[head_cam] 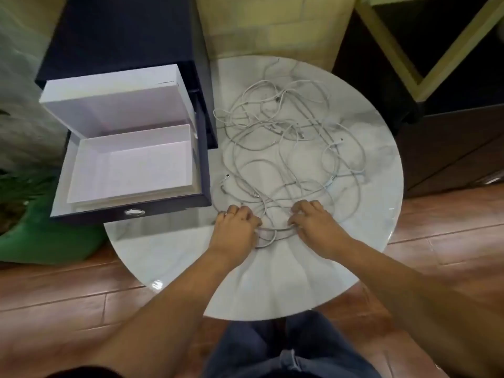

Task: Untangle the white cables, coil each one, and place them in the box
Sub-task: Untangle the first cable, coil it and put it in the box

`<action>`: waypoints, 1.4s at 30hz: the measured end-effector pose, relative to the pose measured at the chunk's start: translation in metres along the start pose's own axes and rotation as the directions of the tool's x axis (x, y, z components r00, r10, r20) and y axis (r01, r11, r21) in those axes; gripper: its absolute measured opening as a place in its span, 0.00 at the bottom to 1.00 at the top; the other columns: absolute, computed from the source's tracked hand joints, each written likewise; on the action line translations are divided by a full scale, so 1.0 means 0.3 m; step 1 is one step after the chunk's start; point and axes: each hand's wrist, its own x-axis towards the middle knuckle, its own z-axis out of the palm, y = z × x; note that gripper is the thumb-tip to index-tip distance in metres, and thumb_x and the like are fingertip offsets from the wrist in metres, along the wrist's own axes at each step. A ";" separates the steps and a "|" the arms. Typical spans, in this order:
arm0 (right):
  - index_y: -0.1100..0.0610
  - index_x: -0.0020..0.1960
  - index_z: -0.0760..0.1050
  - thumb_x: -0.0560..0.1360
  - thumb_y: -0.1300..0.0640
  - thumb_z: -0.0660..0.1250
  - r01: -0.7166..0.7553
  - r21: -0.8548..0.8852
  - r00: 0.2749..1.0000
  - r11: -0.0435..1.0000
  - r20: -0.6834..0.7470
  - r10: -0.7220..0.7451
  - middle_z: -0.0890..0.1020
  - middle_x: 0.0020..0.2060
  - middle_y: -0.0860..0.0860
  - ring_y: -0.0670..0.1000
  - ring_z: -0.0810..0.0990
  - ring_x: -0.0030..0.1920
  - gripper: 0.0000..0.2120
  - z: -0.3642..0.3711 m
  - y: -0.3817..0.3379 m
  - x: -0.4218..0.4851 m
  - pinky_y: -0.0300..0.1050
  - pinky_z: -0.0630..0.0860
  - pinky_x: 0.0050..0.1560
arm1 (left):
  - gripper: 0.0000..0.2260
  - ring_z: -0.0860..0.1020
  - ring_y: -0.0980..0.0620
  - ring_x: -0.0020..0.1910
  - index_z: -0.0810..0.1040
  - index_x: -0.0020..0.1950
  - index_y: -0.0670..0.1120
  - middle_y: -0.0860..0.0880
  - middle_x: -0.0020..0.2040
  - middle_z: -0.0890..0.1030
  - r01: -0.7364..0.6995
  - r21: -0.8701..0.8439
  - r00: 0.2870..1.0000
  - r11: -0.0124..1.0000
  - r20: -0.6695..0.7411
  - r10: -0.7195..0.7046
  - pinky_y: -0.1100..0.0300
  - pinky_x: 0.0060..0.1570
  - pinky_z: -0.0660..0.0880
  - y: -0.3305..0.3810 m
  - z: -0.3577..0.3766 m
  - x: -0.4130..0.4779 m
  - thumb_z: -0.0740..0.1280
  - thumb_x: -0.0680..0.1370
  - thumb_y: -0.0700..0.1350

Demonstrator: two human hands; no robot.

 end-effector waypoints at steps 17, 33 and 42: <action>0.54 0.49 0.72 0.80 0.59 0.61 -0.188 0.560 0.892 0.807 -0.248 0.379 0.80 0.40 0.46 0.48 0.80 0.44 0.02 -0.151 -0.028 0.109 0.43 0.74 0.46 | 0.15 0.73 0.50 0.36 0.67 0.42 0.49 0.50 0.35 0.75 -0.109 -0.651 0.994 0.751 -0.067 0.086 0.54 0.38 0.68 0.009 -0.171 0.013 0.50 0.83 0.55; 0.57 0.47 0.77 0.79 0.60 0.60 -0.118 0.508 0.943 0.853 -0.212 0.256 0.80 0.32 0.50 0.49 0.77 0.33 0.07 -0.241 -0.111 0.148 0.47 0.73 0.39 | 0.19 0.60 0.56 0.28 0.76 0.56 0.43 0.52 0.30 0.63 0.042 -0.992 0.994 -0.117 0.030 0.106 0.62 0.32 0.60 0.133 -0.421 0.115 0.46 0.84 0.46; 0.57 0.70 0.64 0.80 0.63 0.55 -0.084 0.345 0.984 0.935 0.176 0.023 0.80 0.43 0.51 0.48 0.79 0.43 0.19 -0.240 -0.121 0.072 0.48 0.75 0.48 | 0.17 0.76 0.54 0.63 0.66 0.72 0.42 0.47 0.64 0.77 -0.015 -0.999 0.996 0.040 -0.011 0.094 0.58 0.68 0.68 0.081 -0.479 0.202 0.52 0.85 0.42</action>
